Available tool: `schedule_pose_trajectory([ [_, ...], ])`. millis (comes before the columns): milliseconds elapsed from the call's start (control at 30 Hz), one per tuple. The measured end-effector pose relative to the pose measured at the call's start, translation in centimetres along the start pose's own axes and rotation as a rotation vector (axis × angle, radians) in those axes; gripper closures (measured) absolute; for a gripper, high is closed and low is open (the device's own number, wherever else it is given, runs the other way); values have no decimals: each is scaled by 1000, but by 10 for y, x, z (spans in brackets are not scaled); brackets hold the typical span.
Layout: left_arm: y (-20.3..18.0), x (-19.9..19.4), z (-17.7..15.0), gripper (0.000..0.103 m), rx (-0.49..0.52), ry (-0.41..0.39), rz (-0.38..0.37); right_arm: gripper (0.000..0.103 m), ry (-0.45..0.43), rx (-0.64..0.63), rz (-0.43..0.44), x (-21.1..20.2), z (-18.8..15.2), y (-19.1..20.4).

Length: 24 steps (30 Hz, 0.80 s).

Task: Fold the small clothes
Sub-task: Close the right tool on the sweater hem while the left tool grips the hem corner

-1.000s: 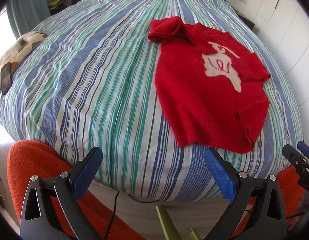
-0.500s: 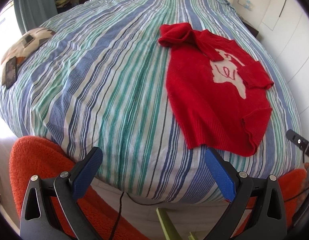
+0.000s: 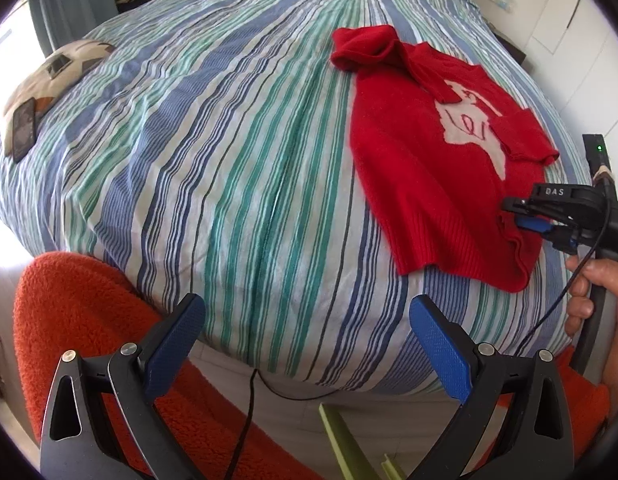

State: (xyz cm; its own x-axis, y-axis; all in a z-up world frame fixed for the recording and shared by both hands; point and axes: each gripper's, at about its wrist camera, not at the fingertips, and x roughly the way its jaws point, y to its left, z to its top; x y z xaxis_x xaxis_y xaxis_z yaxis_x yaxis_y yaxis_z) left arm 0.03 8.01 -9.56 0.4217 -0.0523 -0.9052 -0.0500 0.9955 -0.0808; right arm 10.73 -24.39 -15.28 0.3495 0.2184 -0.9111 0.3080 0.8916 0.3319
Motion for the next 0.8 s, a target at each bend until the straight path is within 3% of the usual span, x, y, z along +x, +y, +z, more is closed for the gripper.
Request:
schedule_pose_trajectory([
  [33, 5, 1, 0, 1, -10, 1, -6, 97, -13, 28, 31, -8, -2, -8],
  [133, 19, 4, -2, 1, -49, 1, -23, 97, -77, 61, 75, -50, -16, -38],
  [233, 27, 15, 0, 1, -89, 22, -52, 97, -118, 97, 37, -87, -34, -84],
  [333, 24, 27, 8, 1, -109, 47, -138, 96, -114, 133, -49, -96, -44, -124],
  [400, 14, 35, 16, 1, -78, 53, -194, 91, -111, 159, -43, -95, -49, -146],
  [500, -1, 51, 28, 1, -16, 80, -247, 78, -123, 227, 90, -92, -59, -165],
  [633, -8, 66, 35, 3, -19, 83, -374, 70, -114, 240, 320, -82, -66, -157],
  [700, -10, 73, 33, 15, -34, 84, -418, 65, -103, 241, 396, -74, -67, -151],
  [800, -19, 86, 29, 32, -10, 118, -445, 64, -95, 214, 406, -66, -70, -141],
])
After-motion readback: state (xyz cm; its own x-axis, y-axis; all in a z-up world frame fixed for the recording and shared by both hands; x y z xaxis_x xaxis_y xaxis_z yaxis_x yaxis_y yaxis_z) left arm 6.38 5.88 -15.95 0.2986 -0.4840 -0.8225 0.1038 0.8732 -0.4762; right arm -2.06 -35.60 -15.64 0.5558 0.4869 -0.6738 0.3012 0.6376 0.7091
